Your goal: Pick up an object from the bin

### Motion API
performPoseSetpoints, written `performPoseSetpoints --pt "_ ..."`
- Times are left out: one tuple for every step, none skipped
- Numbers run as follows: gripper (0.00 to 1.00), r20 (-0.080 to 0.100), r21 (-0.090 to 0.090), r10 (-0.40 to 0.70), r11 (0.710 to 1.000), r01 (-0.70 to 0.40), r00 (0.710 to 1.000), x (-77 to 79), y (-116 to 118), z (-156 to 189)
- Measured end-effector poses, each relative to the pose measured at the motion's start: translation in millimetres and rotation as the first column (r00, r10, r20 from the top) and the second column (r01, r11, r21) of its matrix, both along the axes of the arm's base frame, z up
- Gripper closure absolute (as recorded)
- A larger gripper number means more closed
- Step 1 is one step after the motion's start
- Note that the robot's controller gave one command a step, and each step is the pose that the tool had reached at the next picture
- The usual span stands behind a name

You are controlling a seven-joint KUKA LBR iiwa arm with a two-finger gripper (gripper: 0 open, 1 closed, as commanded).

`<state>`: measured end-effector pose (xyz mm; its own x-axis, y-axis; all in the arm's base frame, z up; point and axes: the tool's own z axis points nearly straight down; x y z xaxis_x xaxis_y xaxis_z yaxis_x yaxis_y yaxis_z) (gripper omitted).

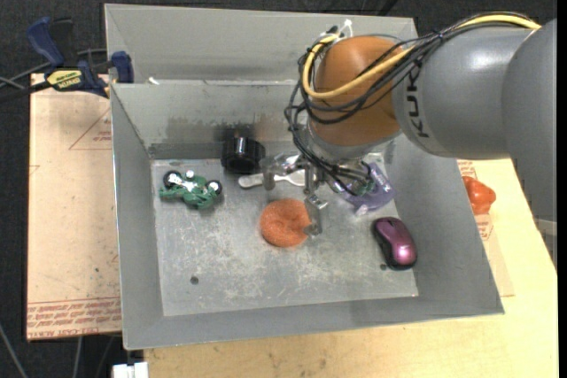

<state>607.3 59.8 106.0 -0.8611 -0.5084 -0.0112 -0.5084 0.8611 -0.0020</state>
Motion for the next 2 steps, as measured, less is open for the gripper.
performPoseSetpoints --pt "1.0 -0.005 0.002 0.299 0.954 -0.298 0.954 5.8 16.9 -26.8" --pt "1.0 -0.005 0.002 0.299 0.954 -0.299 0.954 5.8 16.9 -26.8"
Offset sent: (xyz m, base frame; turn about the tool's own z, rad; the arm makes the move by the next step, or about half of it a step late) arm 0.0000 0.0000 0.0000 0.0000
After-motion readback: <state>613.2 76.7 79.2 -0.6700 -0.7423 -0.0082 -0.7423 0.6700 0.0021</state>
